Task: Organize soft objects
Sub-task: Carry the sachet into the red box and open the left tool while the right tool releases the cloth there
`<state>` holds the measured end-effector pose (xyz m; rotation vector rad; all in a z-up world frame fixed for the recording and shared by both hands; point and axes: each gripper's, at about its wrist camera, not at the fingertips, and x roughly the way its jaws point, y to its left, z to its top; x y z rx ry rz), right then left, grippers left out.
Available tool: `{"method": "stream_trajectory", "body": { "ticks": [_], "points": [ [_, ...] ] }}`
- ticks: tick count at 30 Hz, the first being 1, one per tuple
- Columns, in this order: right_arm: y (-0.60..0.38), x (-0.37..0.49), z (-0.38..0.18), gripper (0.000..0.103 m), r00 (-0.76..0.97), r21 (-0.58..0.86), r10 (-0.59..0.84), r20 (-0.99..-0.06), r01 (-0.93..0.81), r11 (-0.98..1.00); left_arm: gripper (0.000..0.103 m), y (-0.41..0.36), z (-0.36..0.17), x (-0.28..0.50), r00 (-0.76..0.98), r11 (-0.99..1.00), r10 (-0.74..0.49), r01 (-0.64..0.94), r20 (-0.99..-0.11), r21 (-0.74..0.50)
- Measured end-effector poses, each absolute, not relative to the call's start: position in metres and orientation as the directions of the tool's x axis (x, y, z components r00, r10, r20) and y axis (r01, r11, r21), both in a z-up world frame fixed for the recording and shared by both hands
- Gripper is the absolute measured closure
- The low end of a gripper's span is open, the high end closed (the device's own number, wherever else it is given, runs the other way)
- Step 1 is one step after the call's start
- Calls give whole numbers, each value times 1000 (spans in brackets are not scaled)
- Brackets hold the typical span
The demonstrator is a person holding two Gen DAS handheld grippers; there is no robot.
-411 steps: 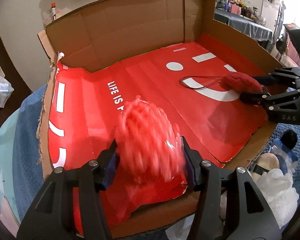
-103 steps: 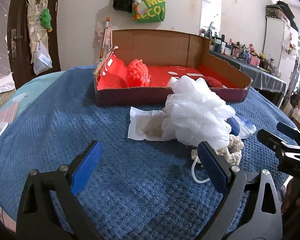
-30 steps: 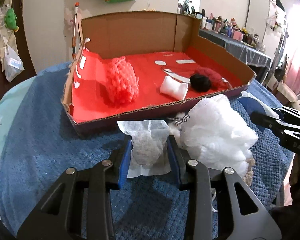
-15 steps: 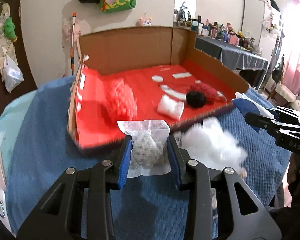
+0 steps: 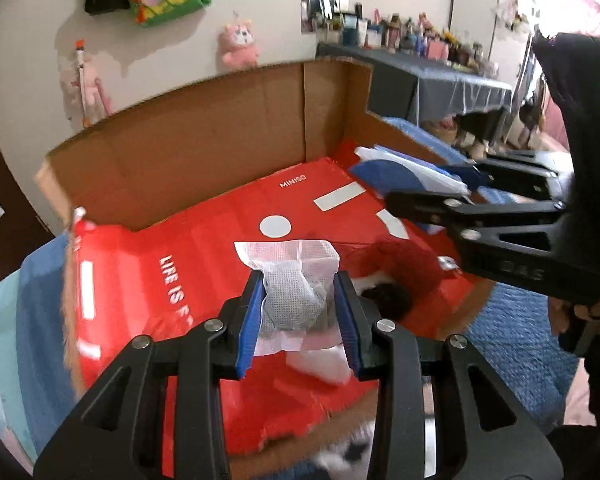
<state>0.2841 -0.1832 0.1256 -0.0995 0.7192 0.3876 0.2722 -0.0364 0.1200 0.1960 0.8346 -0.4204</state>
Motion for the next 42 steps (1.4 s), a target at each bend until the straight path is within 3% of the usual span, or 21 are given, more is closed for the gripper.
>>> {"method": "stream_trajectory", "body": {
  "ticks": [7,16,42],
  "points": [
    [-170,354,98,66,586,-20,213,-782,-365,931,70,-46,91,319,493,906,-241,424,-836,-11],
    [-163,386,68,66,489,-59,126,-863,-347,936,70,-48,68,337,434,913,-198,408,-879,-5],
    [-170,404,57,60,405,-38,104,-908,-329,944,63,-46,62,340,439,919,-187,394,-879,1]
  ]
}}
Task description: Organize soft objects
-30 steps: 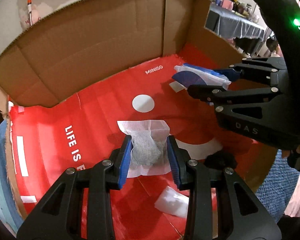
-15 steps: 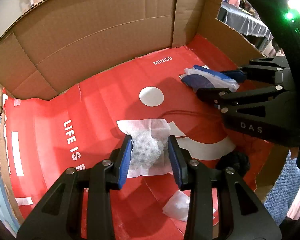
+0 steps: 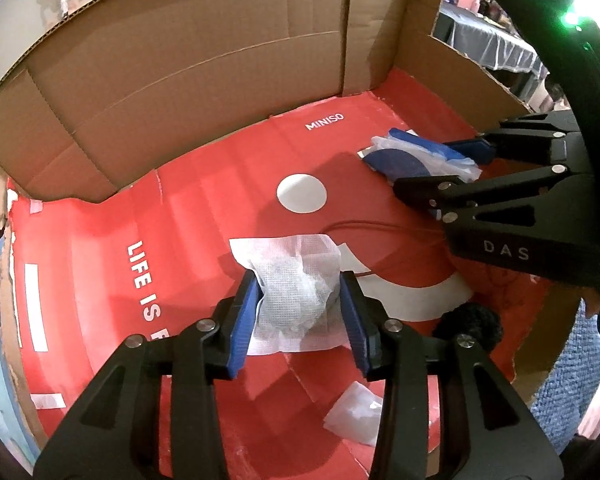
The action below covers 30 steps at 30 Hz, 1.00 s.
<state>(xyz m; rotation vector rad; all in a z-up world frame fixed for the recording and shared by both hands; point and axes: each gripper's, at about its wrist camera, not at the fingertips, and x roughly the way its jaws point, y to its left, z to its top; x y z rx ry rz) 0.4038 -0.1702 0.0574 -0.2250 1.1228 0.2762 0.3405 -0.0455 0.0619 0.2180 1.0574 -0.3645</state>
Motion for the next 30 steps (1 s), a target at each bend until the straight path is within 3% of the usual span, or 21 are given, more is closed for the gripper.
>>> {"method": "stream_trajectory", "body": {
  "ticks": [5,18,30],
  "points": [
    [-174,404,52,57,404,-32,109,-908,-327,944,48,-46,65,339,452,918,-194,396,-871,1],
    [-173,396,62,47,431,-38,110,-896,-321,946,40,-40,86,324,492,923,-211,385,-844,-7],
    [-174,359,112,39,515,-28,141,-845,-306,952,29,-25,132,278,599,939,-229,345,-767,-11]
  ]
}}
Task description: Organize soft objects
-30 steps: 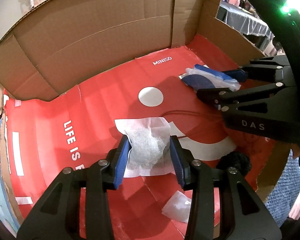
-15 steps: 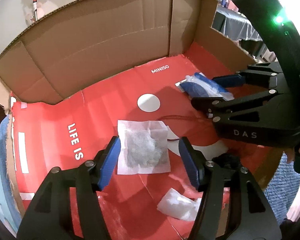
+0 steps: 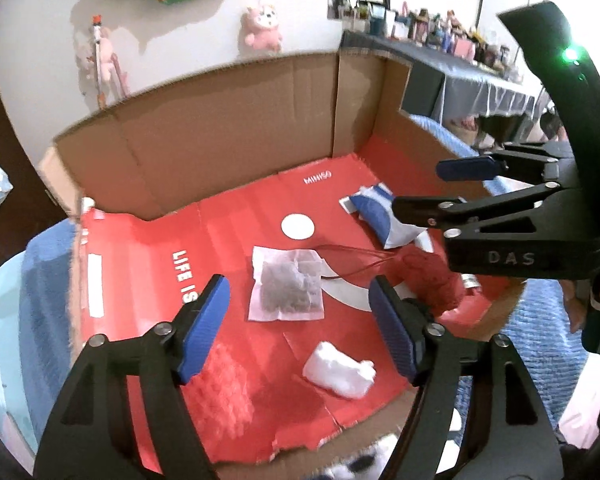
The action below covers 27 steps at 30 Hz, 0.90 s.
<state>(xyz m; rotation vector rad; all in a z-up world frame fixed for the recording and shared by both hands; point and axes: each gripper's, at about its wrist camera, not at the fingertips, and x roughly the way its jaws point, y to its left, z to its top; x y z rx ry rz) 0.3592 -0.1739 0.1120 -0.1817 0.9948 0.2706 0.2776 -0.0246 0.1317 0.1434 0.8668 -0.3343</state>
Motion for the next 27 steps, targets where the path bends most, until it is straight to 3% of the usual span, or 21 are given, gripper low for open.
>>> {"method": "stream_trajectory", "body": {
  "ticks": [5,9,16,22,27],
  "points": [
    [-176,323,147,28,589,-8,182,-788,-305,952,25,-12,156,245,674,953,-230,303,-702,-22],
    [-180,293,172,25,646,-4,206,-735,-307,952,18,-5,172,218,738,963,-211,271,-641,-5],
    [-189,217,209,3,760,-11,247,-601,-318,948,7,6,195,156,839,974,-188,227,-511,16],
    [-191,150,218,0,837,-59,241,-491,-308,950,4,11,194,103,910,988,-114,145,-398,48],
    [-197,111,202,0,861,-18,257,-439,-294,956,3,16,178,75,923,994,-92,105,-375,15]
  ]
}}
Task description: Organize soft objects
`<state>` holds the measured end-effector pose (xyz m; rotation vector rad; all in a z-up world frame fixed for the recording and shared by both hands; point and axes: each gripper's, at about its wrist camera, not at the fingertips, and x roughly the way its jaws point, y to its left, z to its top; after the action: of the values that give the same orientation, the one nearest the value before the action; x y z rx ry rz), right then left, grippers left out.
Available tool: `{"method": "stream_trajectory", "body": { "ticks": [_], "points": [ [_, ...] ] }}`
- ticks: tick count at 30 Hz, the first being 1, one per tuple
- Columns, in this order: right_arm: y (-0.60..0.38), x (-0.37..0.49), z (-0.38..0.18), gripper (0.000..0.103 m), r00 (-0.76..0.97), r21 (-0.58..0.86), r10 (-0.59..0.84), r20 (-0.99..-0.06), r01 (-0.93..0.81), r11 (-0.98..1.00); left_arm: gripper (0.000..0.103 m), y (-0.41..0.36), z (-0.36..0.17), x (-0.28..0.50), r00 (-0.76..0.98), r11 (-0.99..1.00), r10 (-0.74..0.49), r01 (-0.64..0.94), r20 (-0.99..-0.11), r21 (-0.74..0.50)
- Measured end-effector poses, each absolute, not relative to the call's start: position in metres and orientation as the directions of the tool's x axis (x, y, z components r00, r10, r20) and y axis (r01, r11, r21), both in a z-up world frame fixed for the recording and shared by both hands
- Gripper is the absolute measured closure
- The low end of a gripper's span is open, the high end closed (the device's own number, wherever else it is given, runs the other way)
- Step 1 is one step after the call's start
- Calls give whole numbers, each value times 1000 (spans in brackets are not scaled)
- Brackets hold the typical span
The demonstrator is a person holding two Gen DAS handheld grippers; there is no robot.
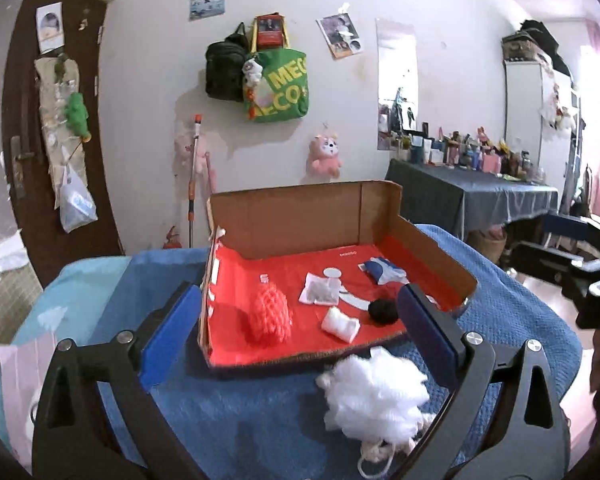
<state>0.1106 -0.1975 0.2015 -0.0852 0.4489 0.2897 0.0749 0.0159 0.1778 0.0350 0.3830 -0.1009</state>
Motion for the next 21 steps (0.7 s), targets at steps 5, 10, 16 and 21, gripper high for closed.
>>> {"method": "stream_trajectory", "body": {
  "ticks": [5,10,16,21],
  "points": [
    [-204,87,168,0,884,-1,209,-419,-231,973,3,19,150,59,921,998,-63,69,-385,3],
    [-210,72,133,0,893,-5,160,-420,-179,984,3,19,121,46,910,999,-39,40,-412,-7],
    [-215,67,93,0,878,20,137,-459,-144,989,3,16,88,45,883,999,-28,35,-468,5],
    [-215,67,68,0,859,21,126,-497,-133,991,3,16,69,45,861,999,-20,32,-508,15]
  ]
}}
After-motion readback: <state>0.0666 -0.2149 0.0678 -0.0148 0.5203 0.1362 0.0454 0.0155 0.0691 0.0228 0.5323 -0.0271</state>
